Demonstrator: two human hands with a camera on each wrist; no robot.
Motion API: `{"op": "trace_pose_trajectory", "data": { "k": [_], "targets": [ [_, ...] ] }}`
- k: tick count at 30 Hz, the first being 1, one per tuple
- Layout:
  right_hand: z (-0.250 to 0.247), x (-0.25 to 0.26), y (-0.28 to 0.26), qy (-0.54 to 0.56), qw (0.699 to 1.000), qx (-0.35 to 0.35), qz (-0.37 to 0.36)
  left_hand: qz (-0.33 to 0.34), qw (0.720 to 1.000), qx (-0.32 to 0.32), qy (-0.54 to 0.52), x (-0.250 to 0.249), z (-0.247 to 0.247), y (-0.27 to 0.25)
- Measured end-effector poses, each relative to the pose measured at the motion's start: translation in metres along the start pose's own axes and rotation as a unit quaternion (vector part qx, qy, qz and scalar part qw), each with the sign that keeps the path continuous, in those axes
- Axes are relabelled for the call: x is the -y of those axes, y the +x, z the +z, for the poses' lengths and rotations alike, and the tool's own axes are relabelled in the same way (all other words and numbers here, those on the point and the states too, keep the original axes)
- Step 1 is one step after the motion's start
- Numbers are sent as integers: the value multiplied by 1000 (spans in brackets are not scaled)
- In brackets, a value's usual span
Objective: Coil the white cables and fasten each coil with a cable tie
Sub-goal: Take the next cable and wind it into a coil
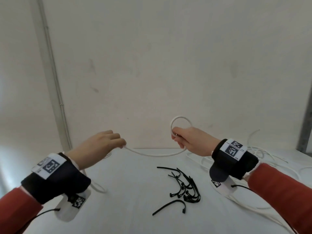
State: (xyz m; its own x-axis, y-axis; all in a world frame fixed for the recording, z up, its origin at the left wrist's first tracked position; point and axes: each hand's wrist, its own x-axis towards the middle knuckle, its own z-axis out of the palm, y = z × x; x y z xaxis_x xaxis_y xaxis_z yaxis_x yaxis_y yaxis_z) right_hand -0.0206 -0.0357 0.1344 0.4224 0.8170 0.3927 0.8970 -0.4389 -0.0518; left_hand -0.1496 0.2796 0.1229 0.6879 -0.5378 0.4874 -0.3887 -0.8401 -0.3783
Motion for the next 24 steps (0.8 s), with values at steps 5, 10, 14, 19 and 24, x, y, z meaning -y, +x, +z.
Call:
{"op": "trace_pose_trajectory", "data": {
  "k": [5, 10, 14, 19, 24],
  "targets": [
    [2, 13, -7, 81, 997, 18, -2, -73, 995, -65, -32, 21, -15, 0],
    [3, 31, -9, 288, 957, -41, 3, -138, 987, -83, -19, 30, -22, 9],
    [2, 41, -6, 496, 865, -71, 27, -173, 978, -112, -38, 28, -20, 24],
    [-13, 47, -2, 746, 650, -148, 17, -171, 978, -110, -36, 11, -3, 40],
    [-34, 41, -8, 847, 485, -212, -37, -172, 976, -128, -41, -3, 14, 42]
  ]
}}
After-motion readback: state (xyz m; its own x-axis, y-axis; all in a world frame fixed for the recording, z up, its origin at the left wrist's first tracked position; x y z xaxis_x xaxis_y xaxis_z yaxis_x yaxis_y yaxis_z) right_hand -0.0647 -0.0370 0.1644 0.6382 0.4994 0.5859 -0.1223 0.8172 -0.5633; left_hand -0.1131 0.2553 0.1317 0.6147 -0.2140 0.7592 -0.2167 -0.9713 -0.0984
